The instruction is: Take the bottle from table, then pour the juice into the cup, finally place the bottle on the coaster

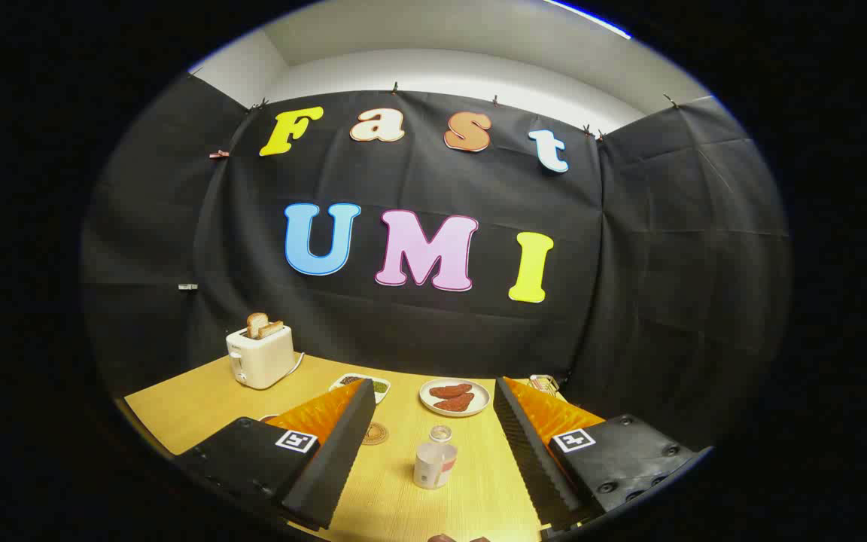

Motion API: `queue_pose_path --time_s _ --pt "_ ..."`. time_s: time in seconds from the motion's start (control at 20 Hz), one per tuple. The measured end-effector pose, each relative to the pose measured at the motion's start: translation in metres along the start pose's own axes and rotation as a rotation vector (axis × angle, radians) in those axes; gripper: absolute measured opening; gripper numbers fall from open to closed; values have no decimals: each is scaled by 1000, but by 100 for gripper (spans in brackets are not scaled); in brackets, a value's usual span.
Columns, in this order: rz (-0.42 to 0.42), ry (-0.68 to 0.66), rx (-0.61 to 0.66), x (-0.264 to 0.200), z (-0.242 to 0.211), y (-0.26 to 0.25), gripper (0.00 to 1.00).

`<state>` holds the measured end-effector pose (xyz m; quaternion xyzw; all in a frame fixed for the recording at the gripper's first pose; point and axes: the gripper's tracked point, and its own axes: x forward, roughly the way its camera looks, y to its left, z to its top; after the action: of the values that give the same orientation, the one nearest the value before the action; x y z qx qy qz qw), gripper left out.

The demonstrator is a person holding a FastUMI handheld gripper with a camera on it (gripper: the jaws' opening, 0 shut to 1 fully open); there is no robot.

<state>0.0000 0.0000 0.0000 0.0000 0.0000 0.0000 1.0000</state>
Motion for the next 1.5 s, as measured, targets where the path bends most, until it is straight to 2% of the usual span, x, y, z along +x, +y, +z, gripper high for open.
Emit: queue_pose_path --time_s 0.8,1.5 --pt "49 -1 -10 3 -5 7 97" --pt "73 53 17 34 -41 -3 97"
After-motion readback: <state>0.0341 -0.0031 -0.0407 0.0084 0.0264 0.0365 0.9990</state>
